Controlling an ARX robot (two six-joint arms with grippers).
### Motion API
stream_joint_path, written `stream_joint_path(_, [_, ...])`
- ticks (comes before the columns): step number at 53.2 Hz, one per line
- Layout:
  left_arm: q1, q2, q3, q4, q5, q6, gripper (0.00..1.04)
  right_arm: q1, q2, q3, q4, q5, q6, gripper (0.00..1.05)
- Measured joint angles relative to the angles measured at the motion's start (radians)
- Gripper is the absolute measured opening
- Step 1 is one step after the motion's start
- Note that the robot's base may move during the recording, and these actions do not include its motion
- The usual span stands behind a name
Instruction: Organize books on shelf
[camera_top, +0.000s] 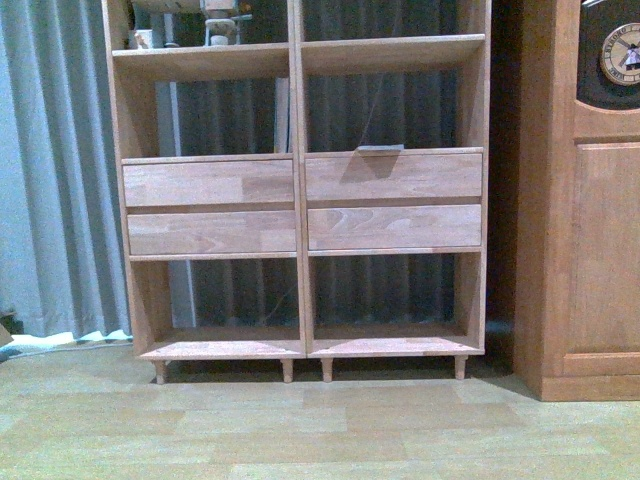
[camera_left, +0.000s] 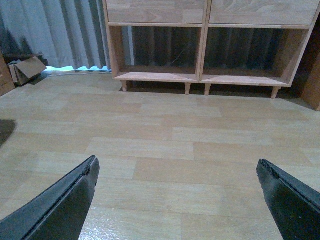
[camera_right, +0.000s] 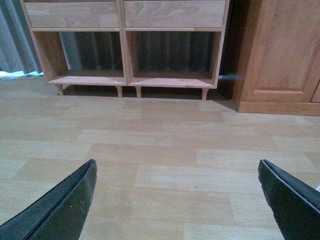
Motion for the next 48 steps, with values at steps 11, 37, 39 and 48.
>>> stream_joint_path(11, [0.000, 0.000, 0.000, 0.000, 0.000, 0.000, 0.97, 0.000, 0.000, 0.000, 0.000, 0.000, 0.000, 0.98])
stream_joint_path(37, [0.000, 0.000, 0.000, 0.000, 0.000, 0.000, 0.97, 0.000, 0.000, 0.000, 0.000, 0.000, 0.000, 0.98])
stream_joint_path(39, [0.000, 0.000, 0.000, 0.000, 0.000, 0.000, 0.97, 0.000, 0.000, 0.000, 0.000, 0.000, 0.000, 0.98])
stream_joint_path(48, [0.000, 0.000, 0.000, 0.000, 0.000, 0.000, 0.97, 0.000, 0.000, 0.000, 0.000, 0.000, 0.000, 0.98])
